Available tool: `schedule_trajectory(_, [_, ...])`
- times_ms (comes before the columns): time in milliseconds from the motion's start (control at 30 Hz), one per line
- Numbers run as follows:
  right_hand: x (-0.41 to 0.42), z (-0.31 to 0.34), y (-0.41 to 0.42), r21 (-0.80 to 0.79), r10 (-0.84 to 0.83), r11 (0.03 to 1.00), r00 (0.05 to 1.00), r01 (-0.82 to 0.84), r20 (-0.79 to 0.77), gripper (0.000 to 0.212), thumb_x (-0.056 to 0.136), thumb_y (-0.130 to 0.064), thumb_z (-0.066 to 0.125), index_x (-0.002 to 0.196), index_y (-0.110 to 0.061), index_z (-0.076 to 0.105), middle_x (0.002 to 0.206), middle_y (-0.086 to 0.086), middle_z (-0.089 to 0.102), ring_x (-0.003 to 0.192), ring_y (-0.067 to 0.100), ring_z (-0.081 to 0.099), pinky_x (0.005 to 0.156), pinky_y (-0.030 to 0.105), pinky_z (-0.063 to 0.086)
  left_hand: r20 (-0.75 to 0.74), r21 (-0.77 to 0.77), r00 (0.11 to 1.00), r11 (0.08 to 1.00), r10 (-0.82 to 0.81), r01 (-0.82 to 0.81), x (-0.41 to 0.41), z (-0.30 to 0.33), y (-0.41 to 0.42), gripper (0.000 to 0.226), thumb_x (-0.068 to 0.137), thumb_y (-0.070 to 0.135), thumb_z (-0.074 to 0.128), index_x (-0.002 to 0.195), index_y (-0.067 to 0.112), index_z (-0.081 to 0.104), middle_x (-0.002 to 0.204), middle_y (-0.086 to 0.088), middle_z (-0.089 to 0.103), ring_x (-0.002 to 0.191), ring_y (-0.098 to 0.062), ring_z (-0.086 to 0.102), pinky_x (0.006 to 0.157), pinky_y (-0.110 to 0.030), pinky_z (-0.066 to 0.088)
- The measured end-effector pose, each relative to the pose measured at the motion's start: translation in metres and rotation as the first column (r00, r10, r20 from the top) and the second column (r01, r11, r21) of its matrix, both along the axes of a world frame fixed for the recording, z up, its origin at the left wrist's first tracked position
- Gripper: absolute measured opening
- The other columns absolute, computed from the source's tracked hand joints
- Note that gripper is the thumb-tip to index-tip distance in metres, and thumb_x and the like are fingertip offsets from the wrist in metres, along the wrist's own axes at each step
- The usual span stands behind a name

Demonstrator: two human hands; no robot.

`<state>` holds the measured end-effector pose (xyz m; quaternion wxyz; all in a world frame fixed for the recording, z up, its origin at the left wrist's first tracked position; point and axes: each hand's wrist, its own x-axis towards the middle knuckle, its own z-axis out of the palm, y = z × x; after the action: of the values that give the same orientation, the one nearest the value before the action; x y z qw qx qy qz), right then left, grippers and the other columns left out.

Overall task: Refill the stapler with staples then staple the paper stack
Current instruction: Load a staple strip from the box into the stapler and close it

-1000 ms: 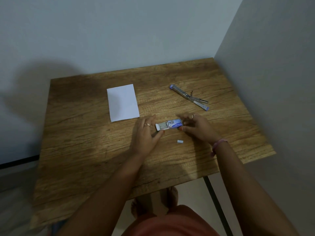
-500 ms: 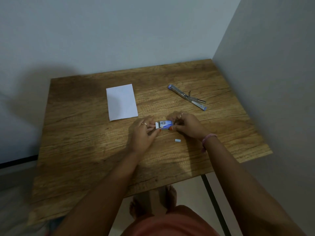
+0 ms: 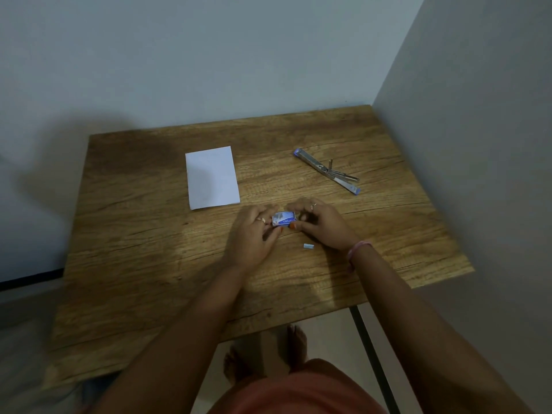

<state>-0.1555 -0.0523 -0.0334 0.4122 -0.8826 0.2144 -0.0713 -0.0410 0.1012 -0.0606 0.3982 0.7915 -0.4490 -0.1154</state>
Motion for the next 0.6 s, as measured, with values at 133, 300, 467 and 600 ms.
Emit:
schedule_trajectory(133, [-0.018, 0.003, -0.002, 0.194, -0.080, 0.978, 0.996, 0.073, 0.029, 0.041, 0.082, -0.014, 0.072, 0.118, -0.030, 0.059, 0.102, 0.004, 0.063, 0.087, 0.003, 0.061, 0.081, 0.014, 0.047, 0.202, 0.043, 0.977, 0.997, -0.069, 0.062, 0.001, -0.006, -0.002, 0.035, 0.091, 0.017, 0.060, 0.126, 0.011, 0.061, 0.123, -0.007, 0.057, 0.116, -0.023, 0.051, 0.099, -0.037, 0.044])
schedule_trajectory(300, [-0.052, -0.005, 0.010, 0.046, -0.083, 0.996, 0.993, 0.080, 0.082, 0.030, 0.072, -0.025, 0.081, 0.100, -0.023, 0.070, 0.089, -0.009, 0.053, 0.084, -0.011, 0.050, 0.074, 0.003, 0.038, 0.145, 0.023, 0.989, 1.000, -0.007, 0.003, 0.000, -0.007, -0.003, 0.036, 0.089, 0.015, 0.062, 0.124, 0.011, 0.063, 0.120, -0.006, 0.058, 0.112, -0.019, 0.053, 0.095, -0.033, 0.047])
schedule_trajectory(467, [-0.052, -0.011, 0.016, -0.022, -0.059, 0.998, 0.990, 0.062, 0.125, 0.021, 0.078, -0.019, 0.077, 0.098, -0.013, 0.075, 0.102, -0.003, 0.061, 0.098, -0.005, 0.054, 0.084, 0.005, 0.038, 0.037, 0.085, 0.999, 0.996, 0.026, -0.030, -0.001, -0.003, -0.006, 0.040, 0.092, 0.016, 0.057, 0.133, 0.014, 0.055, 0.122, -0.003, 0.051, 0.101, -0.008, 0.051, 0.083, -0.016, 0.040])
schedule_trajectory(600, [-0.049, -0.013, 0.014, 0.015, -0.141, 0.990, 0.980, 0.140, 0.137, 0.013, 0.079, -0.014, 0.076, 0.091, -0.013, 0.076, 0.095, -0.006, 0.062, 0.090, -0.008, 0.056, 0.079, 0.004, 0.039, 0.029, 0.137, 0.989, 0.980, 0.143, -0.145, 0.007, 0.006, -0.023, 0.042, 0.094, 0.023, 0.058, 0.134, 0.012, 0.053, 0.121, -0.008, 0.049, 0.097, -0.010, 0.048, 0.080, -0.014, 0.031])
